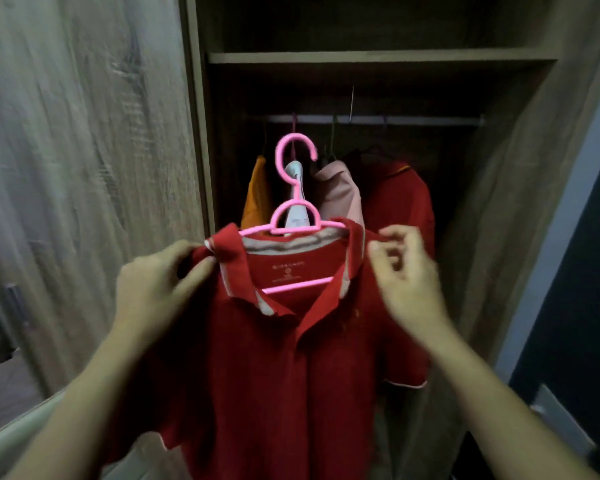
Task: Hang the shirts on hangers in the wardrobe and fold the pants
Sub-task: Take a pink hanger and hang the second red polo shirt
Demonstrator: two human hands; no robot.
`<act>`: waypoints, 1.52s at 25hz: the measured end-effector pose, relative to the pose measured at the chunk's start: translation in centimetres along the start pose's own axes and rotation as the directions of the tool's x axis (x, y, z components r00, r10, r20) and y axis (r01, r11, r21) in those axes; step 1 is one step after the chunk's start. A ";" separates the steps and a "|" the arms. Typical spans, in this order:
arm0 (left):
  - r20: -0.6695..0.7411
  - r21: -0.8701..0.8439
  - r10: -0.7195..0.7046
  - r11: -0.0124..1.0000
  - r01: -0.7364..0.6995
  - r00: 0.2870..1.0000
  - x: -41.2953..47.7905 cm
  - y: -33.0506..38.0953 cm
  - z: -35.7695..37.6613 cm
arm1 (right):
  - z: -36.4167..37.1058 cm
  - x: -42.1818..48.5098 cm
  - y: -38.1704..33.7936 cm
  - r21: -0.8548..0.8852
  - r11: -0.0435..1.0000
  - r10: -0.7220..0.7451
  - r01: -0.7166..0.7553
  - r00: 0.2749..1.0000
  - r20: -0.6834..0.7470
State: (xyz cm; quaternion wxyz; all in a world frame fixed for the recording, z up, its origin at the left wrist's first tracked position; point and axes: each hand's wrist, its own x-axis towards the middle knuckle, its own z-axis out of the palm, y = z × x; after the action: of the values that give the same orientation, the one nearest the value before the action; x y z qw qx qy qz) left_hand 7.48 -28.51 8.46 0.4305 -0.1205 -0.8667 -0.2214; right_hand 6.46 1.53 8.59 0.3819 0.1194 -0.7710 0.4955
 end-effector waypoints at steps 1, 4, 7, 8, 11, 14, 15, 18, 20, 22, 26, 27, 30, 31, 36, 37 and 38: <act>-0.027 0.119 0.040 0.992 -0.036 0.999 -0.3 2.0 0.7 | 1.3 -0.3 -1.8 0.137 0.979 0.129 -0.149 0.981 0.146; 0.052 0.281 0.023 0.959 -0.036 0.998 -1.3 7.4 2.8 | 4.6 -0.3 -4.1 0.323 0.791 0.366 -0.519 0.825 0.430; 0.108 0.301 0.043 0.951 -0.074 0.993 -1.8 11.1 4.4 | 5.0 0.4 -4.1 0.441 0.649 0.509 -0.620 0.785 0.354; 0.137 0.320 0.059 0.942 -0.101 0.989 -2.0 12.5 4.6 | 4.6 0.6 -3.9 0.495 0.569 0.577 -0.656 0.748 0.328; 0.366 0.209 -0.027 0.976 -0.054 0.930 -1.8 15.0 4.1 | 2.2 0.9 -2.9 0.533 0.478 0.670 -0.698 0.682 0.292; 0.200 -0.083 0.023 0.997 -0.007 0.979 1.0 16.2 1.9 | -0.6 1.4 -1.3 0.452 0.612 0.682 -0.649 0.723 0.114; 0.071 -0.161 0.012 0.987 0.000 0.997 2.3 16.1 2.6 | -1.6 1.7 -0.6 0.440 0.633 0.680 -0.637 0.729 0.078; 0.064 -0.158 -0.031 0.987 0.041 0.997 7.0 16.4 7.2 | -4.1 2.6 0.4 0.388 0.686 0.641 -0.616 0.763 0.078; 0.188 -0.077 0.025 0.997 -0.010 0.982 9.4 17.5 11.7 | -5.5 3.1 1.1 0.343 0.713 0.622 -0.612 0.777 0.096; 0.261 -0.059 0.072 0.997 -0.059 0.963 11.3 19.4 16.1 | -7.3 3.5 1.8 0.289 0.740 0.593 -0.608 0.792 0.148; 0.323 -0.009 0.170 0.984 -0.176 0.931 15.8 23.4 22.7 | -10.8 4.1 2.6 0.133 0.798 0.544 -0.588 0.797 0.261; 0.358 -0.013 0.184 0.981 -0.193 0.915 17.1 24.1 24.3 | -11.6 4.1 2.8 0.112 0.809 0.532 -0.577 0.800 0.279; 0.533 -0.001 0.157 0.983 -0.185 0.831 20.0 25.3 28.9 | -13.8 4.0 2.8 0.084 0.834 0.483 -0.544 0.797 0.362; 0.577 0.017 0.140 0.983 -0.184 0.804 20.4 25.5 30.2 | -14.5 3.9 2.7 0.085 0.838 0.470 -0.539 0.792 0.388; 0.355 0.049 0.020 0.998 -0.040 0.935 19.2 25.3 33.1 | -17.0 4.2 3.7 -0.017 0.872 0.457 -0.490 0.800 0.387; 0.320 0.068 0.002 0.997 -0.025 0.947 18.9 24.8 33.2 | -17.0 4.5 4.1 -0.022 0.880 0.448 -0.475 0.812 0.375; 0.314 0.088 -0.012 0.996 -0.016 0.949 18.7 24.3 33.2 | -16.7 5.0 4.4 0.002 0.884 0.435 -0.468 0.823 0.365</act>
State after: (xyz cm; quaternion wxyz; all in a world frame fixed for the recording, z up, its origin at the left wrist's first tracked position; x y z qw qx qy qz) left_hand -17.06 9.19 12.59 0.2920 -0.1358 -0.9331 -0.1601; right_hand 8.45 18.87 12.76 0.1025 0.0379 -0.8095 0.5768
